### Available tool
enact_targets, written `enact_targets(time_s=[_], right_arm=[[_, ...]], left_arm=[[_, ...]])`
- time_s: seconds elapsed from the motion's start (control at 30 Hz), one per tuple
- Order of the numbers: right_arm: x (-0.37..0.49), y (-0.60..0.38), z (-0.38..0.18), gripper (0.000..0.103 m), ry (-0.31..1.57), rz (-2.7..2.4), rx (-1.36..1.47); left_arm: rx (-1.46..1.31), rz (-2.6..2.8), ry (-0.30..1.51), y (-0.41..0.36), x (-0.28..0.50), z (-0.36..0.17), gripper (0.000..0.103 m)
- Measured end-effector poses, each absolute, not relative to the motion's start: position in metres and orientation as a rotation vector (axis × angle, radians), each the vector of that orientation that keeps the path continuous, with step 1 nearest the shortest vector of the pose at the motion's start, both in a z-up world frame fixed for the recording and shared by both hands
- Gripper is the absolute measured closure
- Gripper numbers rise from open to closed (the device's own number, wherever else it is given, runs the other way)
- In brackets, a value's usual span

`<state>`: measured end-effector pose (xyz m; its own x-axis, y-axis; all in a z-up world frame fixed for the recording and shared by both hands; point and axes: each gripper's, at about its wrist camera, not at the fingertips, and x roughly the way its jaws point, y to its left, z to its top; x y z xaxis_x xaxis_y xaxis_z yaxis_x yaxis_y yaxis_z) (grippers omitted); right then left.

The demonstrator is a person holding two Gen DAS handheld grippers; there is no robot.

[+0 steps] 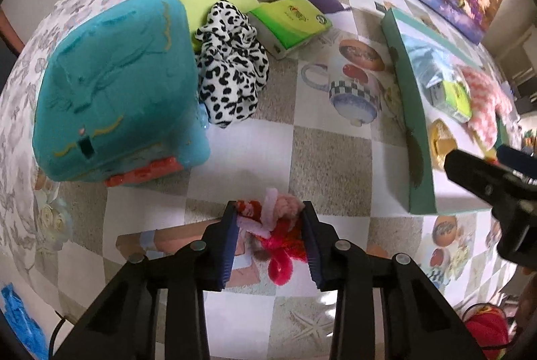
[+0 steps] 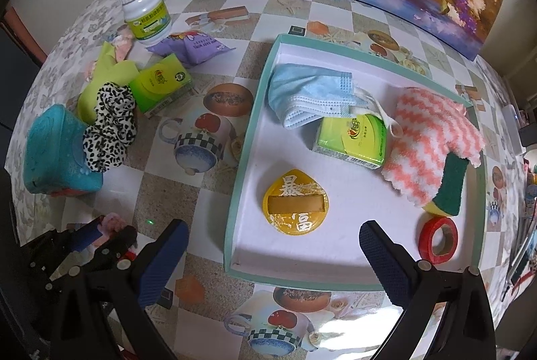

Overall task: Organize soft objects
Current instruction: 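Grasp the red plush toy with the left gripper, then grasp the leopard-print scrunchie with the right gripper while the left gripper holds the plush toy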

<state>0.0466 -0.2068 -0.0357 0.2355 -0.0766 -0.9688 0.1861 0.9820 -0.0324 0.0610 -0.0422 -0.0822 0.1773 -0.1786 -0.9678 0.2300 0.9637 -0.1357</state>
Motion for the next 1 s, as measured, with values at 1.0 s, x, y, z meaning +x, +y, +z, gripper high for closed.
enact_targets(time_s=[1.0], right_arm=[[0.103,-0.169,-0.017,0.000,1.141,-0.013,0.207]], left_arm=[[-0.092,-0.237,1.098,0.043,0.157,0.037,0.066]])
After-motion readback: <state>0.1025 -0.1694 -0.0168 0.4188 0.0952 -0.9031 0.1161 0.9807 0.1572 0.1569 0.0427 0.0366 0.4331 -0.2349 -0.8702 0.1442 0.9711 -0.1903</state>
